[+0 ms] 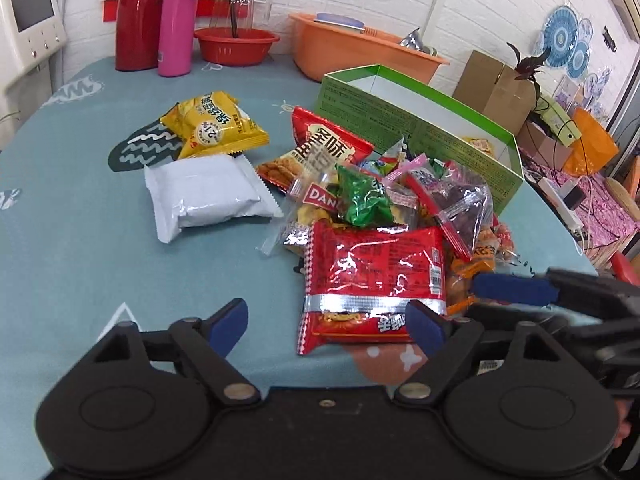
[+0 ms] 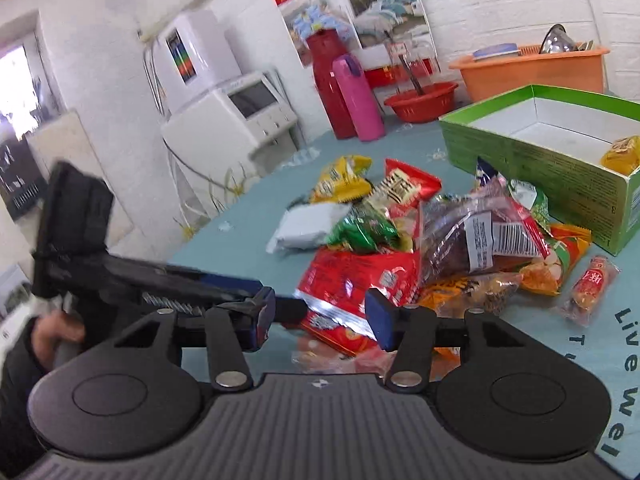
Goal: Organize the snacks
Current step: 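Grasp the red snack bag with the left gripper and lift it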
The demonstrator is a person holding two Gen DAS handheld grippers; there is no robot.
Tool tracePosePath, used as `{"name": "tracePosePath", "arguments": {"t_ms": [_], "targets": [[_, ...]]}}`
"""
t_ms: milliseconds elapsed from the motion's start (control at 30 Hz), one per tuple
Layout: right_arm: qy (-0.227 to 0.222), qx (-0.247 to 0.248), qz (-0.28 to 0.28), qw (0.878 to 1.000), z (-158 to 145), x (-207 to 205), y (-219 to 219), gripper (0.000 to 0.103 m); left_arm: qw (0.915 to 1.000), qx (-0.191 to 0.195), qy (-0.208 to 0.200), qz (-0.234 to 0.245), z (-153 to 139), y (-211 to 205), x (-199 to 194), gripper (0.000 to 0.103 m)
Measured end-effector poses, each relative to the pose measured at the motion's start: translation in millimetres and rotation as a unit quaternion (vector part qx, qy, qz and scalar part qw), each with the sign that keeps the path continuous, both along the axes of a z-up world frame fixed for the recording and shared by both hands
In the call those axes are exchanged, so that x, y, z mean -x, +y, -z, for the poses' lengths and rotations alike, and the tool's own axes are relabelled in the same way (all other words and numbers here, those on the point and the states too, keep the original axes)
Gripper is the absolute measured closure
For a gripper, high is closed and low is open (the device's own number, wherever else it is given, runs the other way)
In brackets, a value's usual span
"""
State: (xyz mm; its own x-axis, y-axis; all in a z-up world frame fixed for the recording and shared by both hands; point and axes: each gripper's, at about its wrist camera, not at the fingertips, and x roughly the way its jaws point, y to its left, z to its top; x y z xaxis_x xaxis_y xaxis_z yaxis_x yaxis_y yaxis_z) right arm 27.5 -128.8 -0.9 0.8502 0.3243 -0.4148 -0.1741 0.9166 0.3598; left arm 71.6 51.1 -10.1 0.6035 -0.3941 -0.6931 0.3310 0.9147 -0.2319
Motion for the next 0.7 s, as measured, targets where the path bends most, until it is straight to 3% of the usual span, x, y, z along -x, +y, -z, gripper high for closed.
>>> {"name": "tracePosePath", "arguments": {"t_ms": [67,133,200,333,567,600,633,667,700], "targets": [[0.034,0.011,0.020,0.999,9.3,-8.9,0.4,0.019,1.0000,0.002,-0.001,0.003,0.2,0.9,-3.0,0.000],[0.056,0.019,0.046,0.997,18.3,-9.9,-5.2,0.027,1.0000,0.005,0.001,0.004,1.7,3.4,-5.5,0.000],[0.063,-0.001,0.051,0.997,21.9,-8.3,-14.3,0.028,0.9999,0.013,0.006,0.006,3.9,6.0,-10.1,0.000],[0.066,-0.019,0.055,0.996,20.6,-13.5,-16.2,0.022,0.9987,0.045,0.021,0.008,9.8,6.9,-22.9,0.000],[0.069,-0.025,0.056,0.996,29.6,-28.9,-4.6,0.020,0.9975,0.061,0.031,0.017,18.0,5.7,-29.5,0.000],[0.068,-0.022,0.056,0.996,29.4,-29.6,-2.5,0.019,0.9968,0.072,0.029,0.019,18.8,6.6,-28.9,0.016],[0.066,-0.020,0.056,0.996,29.4,-29.6,-0.7,0.025,0.9950,0.090,0.033,0.029,18.8,7.9,-28.4,0.034],[0.066,-0.021,0.053,0.996,29.3,-28.9,0.5,0.030,0.9924,0.110,0.043,0.035,18.0,9.2,-28.5,0.061],[0.068,-0.027,0.053,0.996,27.8,-27.5,1.1,0.041,0.9929,0.107,0.045,0.028,15.8,8.2,-26.1,0.055]]}}
